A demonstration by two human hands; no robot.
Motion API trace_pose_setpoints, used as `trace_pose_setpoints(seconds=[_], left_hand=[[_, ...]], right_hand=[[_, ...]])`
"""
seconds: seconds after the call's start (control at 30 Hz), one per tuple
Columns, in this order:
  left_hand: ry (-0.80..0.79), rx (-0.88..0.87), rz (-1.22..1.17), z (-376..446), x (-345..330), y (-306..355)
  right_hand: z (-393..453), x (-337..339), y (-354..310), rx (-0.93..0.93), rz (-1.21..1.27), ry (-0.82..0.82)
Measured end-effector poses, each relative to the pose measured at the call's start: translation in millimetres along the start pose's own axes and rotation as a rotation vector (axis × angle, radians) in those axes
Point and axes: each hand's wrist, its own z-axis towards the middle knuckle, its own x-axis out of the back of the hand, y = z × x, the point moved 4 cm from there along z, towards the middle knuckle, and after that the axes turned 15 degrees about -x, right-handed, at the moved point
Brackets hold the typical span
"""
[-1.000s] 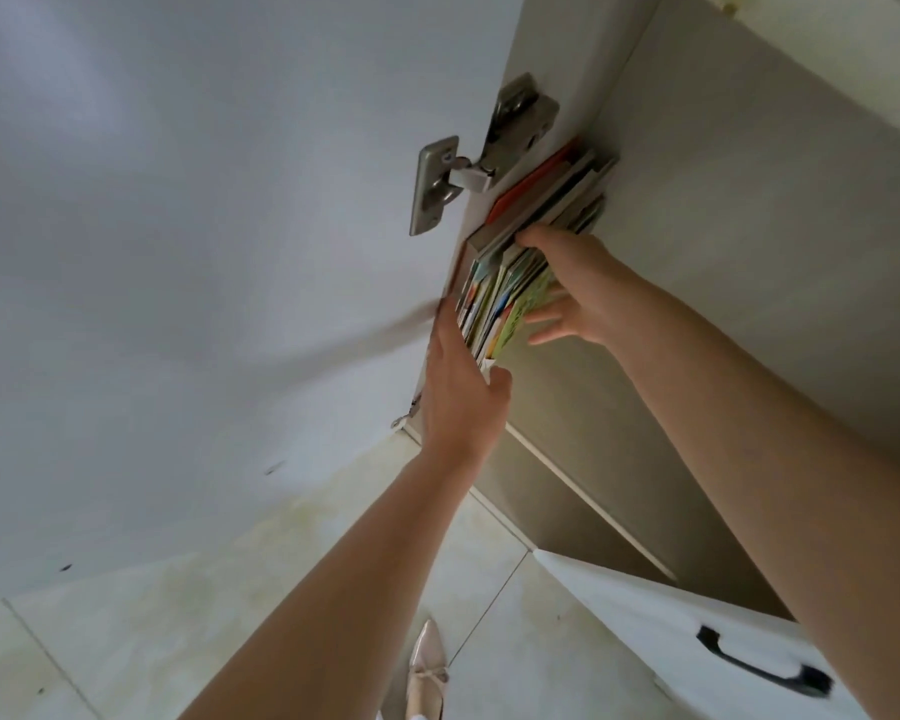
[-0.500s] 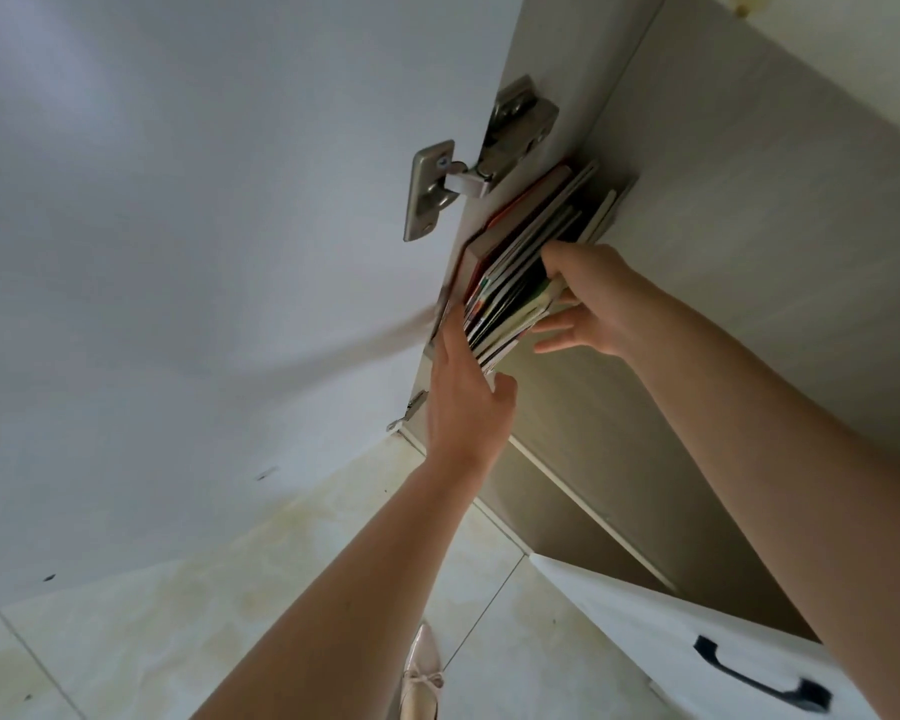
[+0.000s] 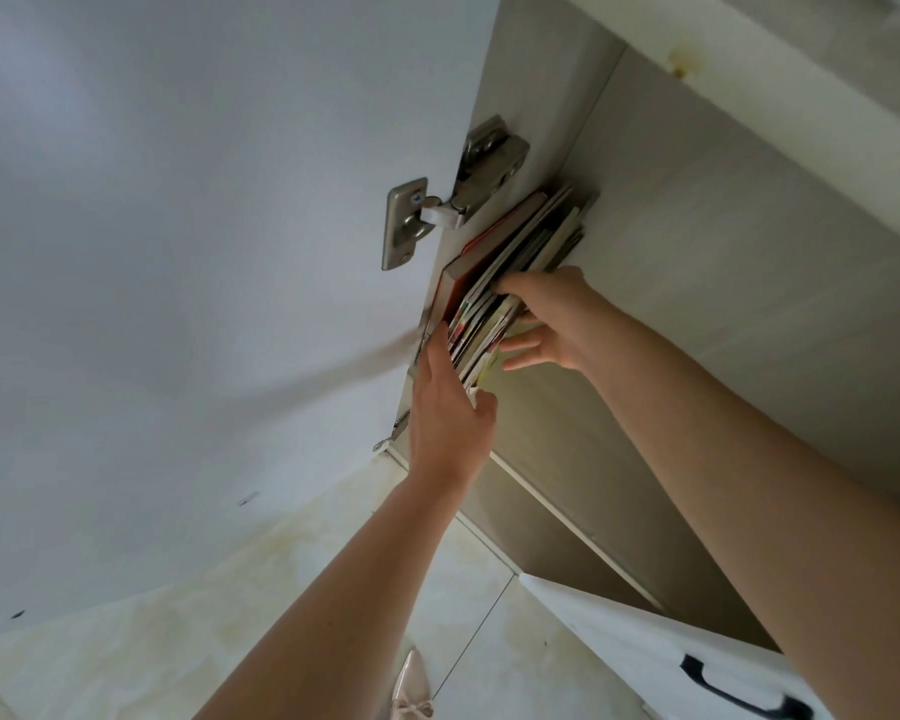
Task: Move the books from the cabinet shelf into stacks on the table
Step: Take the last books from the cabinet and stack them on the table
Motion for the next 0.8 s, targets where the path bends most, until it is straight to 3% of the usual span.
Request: trace_pose_setpoints(seconds=[0.33,0.5,0.67,0.8], left_hand=[[-0.019,0.045,0.002,4,5,3],[0.125,0.090,0.013,-7,9,9],[0.041,0.042,0.006,-9,1,9],[0.101,0.056,-0.019,-10,1,8]], right_hand=[[-5,-1,-6,-0.027,-0.111,-0.038],[-2,-10,-7,-0.017,-0.112,-0.023],[1,-14,-10,-0.013,-0.128,-0.025],[0,-12,-13,-0.034,-0.186,-0.022]])
